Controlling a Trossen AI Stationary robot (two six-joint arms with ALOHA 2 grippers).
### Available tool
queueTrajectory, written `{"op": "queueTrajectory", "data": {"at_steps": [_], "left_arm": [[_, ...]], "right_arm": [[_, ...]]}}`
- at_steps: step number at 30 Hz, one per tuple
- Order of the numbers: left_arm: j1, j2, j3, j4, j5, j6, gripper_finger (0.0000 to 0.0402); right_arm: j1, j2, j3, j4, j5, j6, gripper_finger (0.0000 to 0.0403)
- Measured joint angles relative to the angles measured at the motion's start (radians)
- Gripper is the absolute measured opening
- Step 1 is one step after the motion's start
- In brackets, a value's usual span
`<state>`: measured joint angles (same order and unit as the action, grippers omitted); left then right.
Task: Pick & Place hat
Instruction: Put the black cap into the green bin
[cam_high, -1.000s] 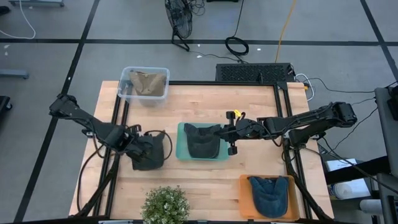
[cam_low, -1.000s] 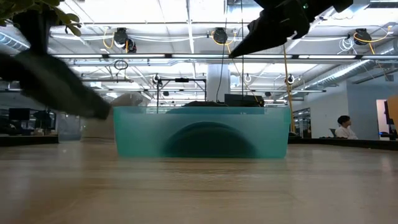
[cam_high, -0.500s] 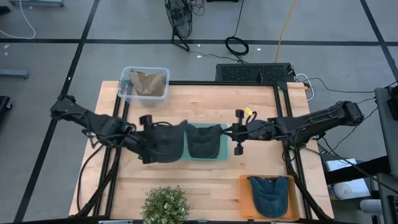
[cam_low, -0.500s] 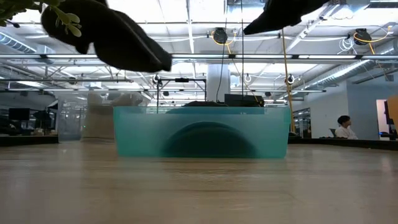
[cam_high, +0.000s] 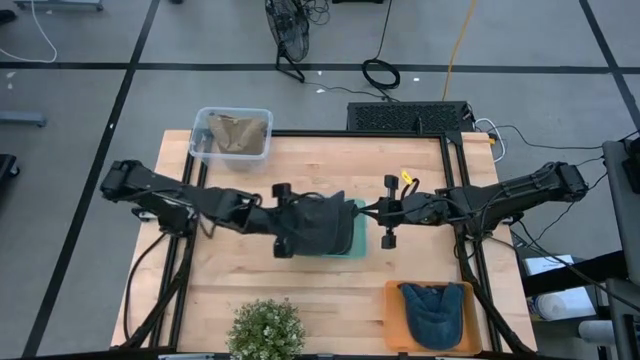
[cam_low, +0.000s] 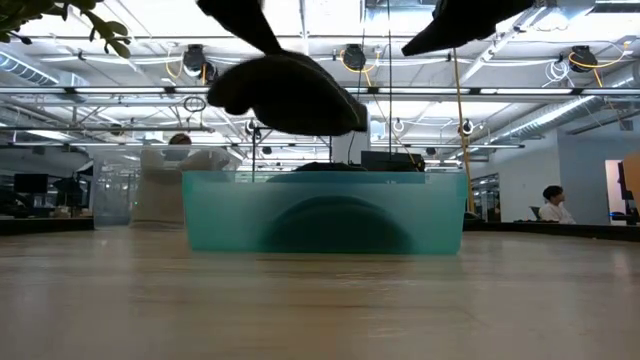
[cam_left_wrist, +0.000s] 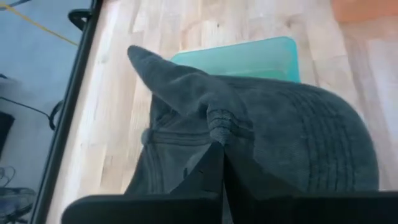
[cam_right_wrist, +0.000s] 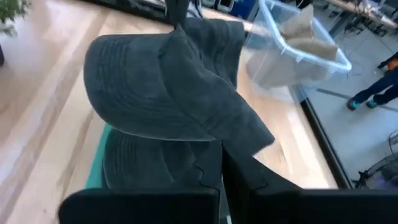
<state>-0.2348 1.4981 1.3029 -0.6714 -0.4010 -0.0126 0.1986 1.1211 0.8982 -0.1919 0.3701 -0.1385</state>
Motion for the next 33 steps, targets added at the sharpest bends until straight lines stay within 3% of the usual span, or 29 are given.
{"op": "queueTrajectory", "data": {"at_steps": [12,22,28,33], "left_arm": [[0.103,0.137,-0.002,0.165,0.131,0.083,0.0009],[0.154,0.247,-0.001,0.175,0.135,0.013,0.0005],[0.162,0.29,-0.001,0.172,0.136,-0.035,0.0035],[0.154,0.277,0.0,0.135,0.123,-0.068,0.0036]], "right_arm": [[0.0,0.001,0.0,-0.055,0.001,0.015,0.0],[0.0,0.001,0.0,-0.077,0.05,0.023,0.0],[0.0,0.001,0.0,-0.078,0.049,0.023,0.0],[0.0,0.001,0.0,-0.083,0.049,0.023,0.0]]}}
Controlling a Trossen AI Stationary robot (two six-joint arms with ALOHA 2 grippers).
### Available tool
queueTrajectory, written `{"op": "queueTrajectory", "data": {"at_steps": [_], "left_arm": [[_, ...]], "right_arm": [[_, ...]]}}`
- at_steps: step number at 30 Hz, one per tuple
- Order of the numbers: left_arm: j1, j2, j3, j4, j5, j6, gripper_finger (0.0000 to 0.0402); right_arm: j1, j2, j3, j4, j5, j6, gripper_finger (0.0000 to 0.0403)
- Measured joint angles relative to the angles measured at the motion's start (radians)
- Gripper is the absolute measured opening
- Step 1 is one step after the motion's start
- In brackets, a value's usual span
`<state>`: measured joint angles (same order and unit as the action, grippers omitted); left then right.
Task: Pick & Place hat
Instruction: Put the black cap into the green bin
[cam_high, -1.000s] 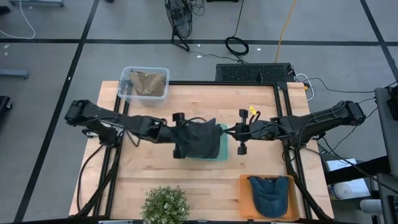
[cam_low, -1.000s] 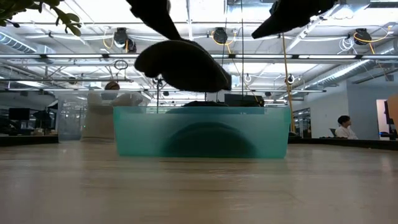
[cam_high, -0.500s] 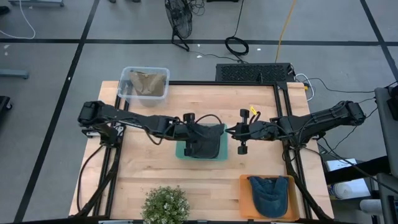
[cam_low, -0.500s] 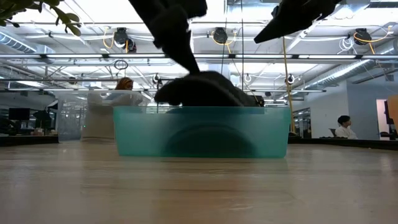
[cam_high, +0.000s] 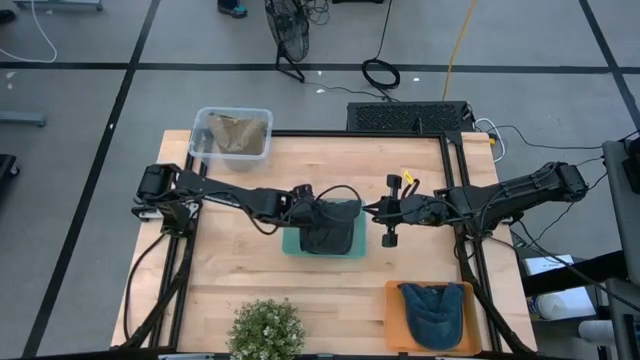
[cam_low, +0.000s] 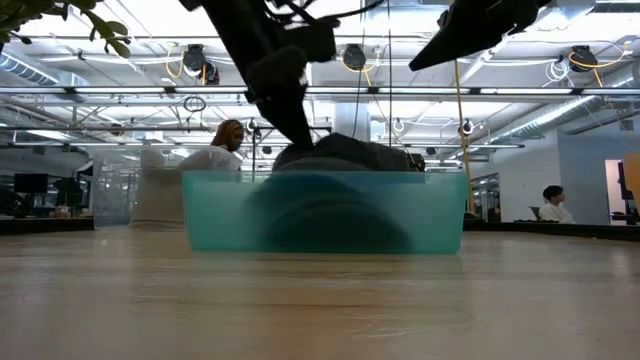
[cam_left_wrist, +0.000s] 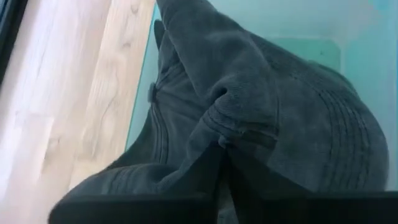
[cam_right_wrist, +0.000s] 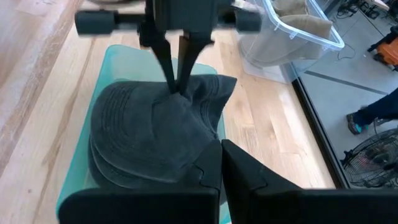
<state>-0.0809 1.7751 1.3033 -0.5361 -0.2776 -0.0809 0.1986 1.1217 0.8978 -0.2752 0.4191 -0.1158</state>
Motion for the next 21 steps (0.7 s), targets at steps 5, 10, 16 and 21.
{"op": "queueTrajectory", "data": {"at_steps": [5,10,16,21], "left_arm": [[-0.014,-0.066,0.0,-0.015,-0.027,-0.039,0.0006],[-0.025,-0.113,0.0,0.0,-0.032,-0.096,0.0016],[-0.038,-0.112,-0.001,0.017,-0.04,-0.147,0.0007],[-0.044,-0.093,-0.001,0.037,-0.04,-0.152,0.0015]], "right_arm": [[0.0,0.0,0.0,0.0,0.0,0.0,0.0],[0.0,0.0,-0.001,0.003,0.0,0.0,0.0],[0.0,0.0,-0.001,0.001,-0.001,0.018,0.0],[0.0,0.0,-0.001,0.001,-0.001,0.018,0.0]]}}
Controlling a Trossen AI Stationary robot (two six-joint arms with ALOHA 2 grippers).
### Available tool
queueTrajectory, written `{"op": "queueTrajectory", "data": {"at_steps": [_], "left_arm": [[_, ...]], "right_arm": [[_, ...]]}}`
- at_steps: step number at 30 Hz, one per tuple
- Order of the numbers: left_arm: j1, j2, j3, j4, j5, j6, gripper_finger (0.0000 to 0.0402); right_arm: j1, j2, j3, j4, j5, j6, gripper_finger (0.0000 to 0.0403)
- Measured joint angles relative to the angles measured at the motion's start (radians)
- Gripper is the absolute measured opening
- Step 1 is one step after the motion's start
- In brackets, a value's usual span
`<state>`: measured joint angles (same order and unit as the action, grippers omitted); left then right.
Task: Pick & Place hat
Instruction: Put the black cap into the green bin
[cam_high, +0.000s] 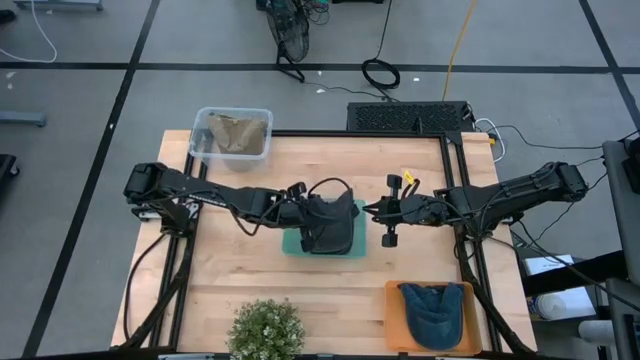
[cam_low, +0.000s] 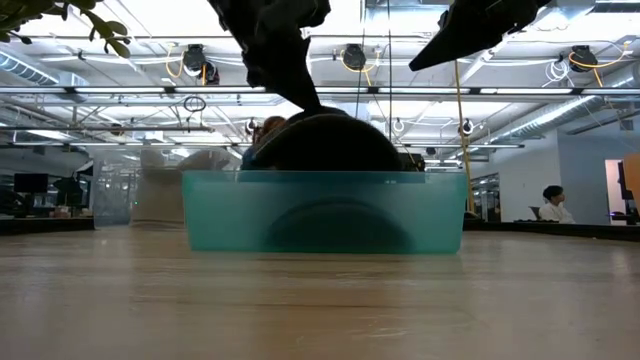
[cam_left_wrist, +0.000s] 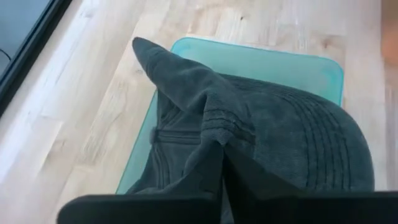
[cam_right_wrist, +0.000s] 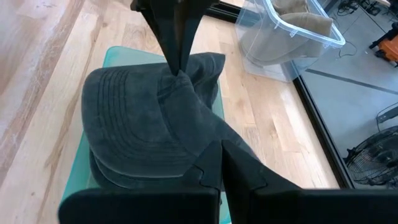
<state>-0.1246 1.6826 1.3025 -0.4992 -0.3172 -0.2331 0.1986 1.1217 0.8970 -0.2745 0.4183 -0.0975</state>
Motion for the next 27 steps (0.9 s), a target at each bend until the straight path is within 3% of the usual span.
{"op": "queueTrajectory", "data": {"at_steps": [5,20,27], "left_arm": [[-0.01,0.013,0.0,-0.004,-0.001,0.053,0.0007],[-0.005,0.074,0.0,-0.029,0.011,0.022,0.0077],[-0.005,0.068,-0.001,-0.038,-0.068,0.048,0.0106]], "right_arm": [[0.0,0.0,0.0,-0.004,0.0,0.0,0.0],[0.0,0.0,0.0,-0.008,-0.001,0.007,0.0],[0.0,0.0,-0.008,0.005,-0.006,0.022,0.0]]}}
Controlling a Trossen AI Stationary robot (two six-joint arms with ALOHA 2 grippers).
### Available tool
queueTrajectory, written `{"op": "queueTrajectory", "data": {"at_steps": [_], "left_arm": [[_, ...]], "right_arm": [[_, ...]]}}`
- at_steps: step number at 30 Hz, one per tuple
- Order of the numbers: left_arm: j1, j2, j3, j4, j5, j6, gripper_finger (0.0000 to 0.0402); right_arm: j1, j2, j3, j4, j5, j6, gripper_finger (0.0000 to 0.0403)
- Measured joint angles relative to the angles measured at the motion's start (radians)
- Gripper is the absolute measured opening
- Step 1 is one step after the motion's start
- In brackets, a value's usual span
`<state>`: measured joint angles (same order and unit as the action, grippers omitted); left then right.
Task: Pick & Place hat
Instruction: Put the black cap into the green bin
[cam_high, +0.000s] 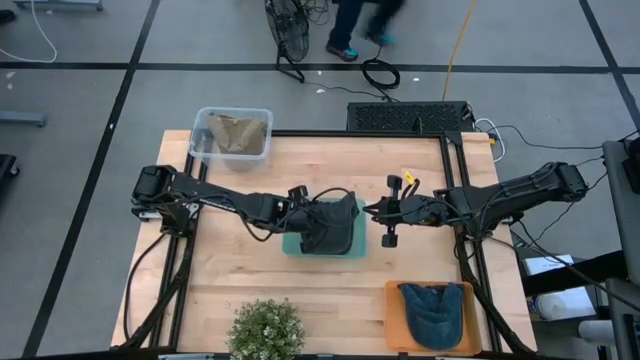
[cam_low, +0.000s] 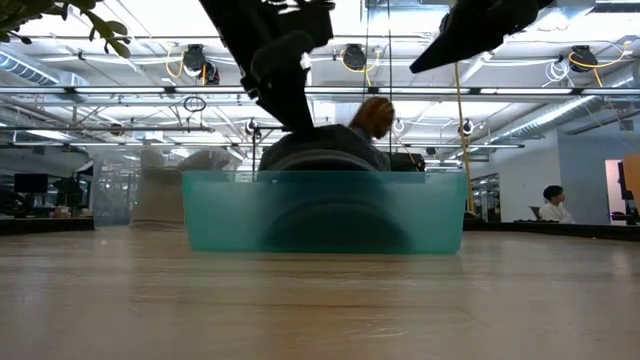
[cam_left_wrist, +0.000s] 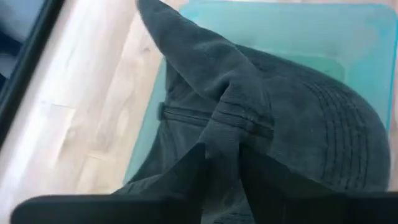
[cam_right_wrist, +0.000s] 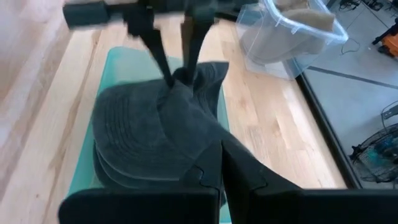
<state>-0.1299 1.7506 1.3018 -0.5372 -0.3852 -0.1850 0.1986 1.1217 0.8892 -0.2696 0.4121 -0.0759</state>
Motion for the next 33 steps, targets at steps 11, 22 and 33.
{"op": "queueTrajectory", "data": {"at_steps": [11,22,33], "left_arm": [[-0.047,-0.097,0.0,0.062,-0.009,-0.013,0.0113],[-0.123,-0.057,0.0,-0.044,-0.066,-0.046,0.0113],[-0.046,-0.054,-0.123,0.074,-0.173,-0.158,0.0113]], "right_arm": [[-0.003,0.001,-0.083,0.115,0.004,-0.039,0.0],[-0.041,0.089,-0.188,0.605,-0.161,-0.047,0.0],[-0.155,0.387,-0.197,0.788,-0.268,0.013,0.0]]}}
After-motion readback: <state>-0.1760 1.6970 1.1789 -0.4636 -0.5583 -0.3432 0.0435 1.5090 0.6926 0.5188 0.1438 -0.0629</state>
